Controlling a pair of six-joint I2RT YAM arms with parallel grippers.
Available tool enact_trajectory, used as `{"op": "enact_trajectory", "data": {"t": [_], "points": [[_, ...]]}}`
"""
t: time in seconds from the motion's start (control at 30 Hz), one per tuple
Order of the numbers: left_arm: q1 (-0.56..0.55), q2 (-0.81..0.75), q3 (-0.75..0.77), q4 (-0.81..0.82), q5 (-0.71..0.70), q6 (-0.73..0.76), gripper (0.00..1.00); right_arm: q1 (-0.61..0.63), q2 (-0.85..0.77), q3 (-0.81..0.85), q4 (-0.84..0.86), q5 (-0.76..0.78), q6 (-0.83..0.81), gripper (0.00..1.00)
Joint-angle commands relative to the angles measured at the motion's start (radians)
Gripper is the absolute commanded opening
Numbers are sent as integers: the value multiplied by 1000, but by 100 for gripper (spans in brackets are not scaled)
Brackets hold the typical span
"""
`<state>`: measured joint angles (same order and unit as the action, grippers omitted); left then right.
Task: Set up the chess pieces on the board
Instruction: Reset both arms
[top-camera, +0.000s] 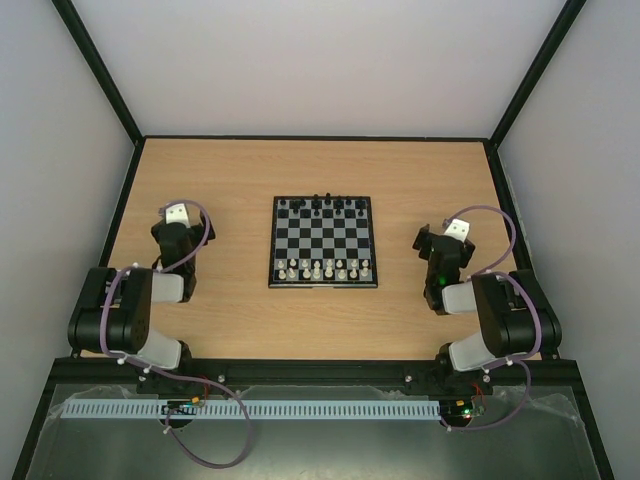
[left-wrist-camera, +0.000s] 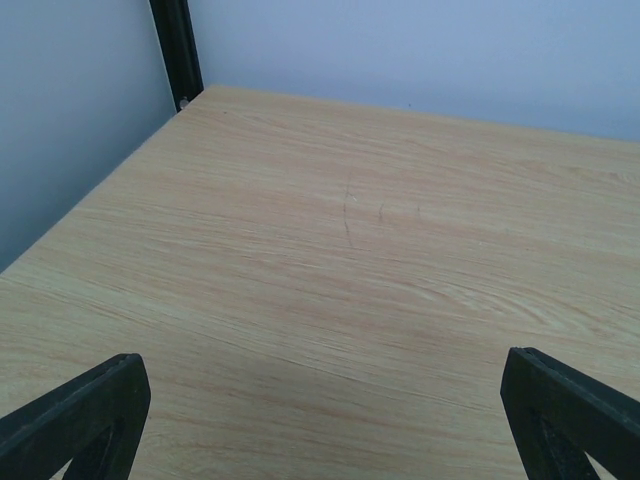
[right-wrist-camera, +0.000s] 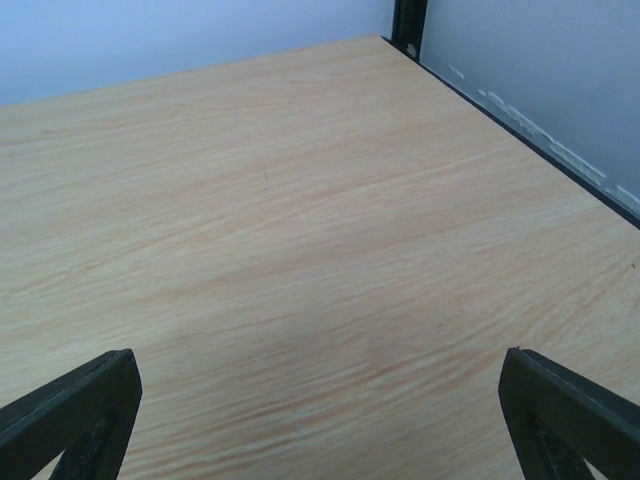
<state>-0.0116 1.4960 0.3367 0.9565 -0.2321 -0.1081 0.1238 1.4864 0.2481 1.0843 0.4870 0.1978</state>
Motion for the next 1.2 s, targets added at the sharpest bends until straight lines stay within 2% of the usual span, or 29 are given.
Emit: {"op": "enact_trajectory", "data": {"t": [0.0, 0.07, 0.1, 0.13, 0.47, 0.5, 0.53, 0.57, 0.8, 1.17], "points": [[13, 2, 4, 75, 38, -5, 99, -4, -18, -25, 129, -37, -21, 99], [12, -1, -23, 121, 40, -2, 99, -4, 41, -82, 292, -103, -68, 99], [13, 0, -41, 156, 51, 2, 99, -1, 49, -81, 317, -112, -75, 99], [13, 1, -52, 173, 56, 2, 99, -4, 19, -59, 223, -121, -60, 99], [14, 7, -43, 163, 59, 2, 99, -21, 32, -35, 189, -136, -47, 99], [15, 11, -55, 179, 66, 2, 99, -21, 32, -36, 194, -136, -48, 99], [14, 38, -95, 293, 79, 14, 99, -21, 32, -37, 196, -135, -47, 99], [14, 37, -106, 295, 83, 18, 99, -21, 31, -36, 192, -136, -46, 99], [1, 27, -75, 233, 74, 32, 99, -21, 32, -36, 191, -137, -47, 99], [1, 24, -76, 233, 83, 35, 99, -21, 35, -33, 189, -137, -46, 99]]}}
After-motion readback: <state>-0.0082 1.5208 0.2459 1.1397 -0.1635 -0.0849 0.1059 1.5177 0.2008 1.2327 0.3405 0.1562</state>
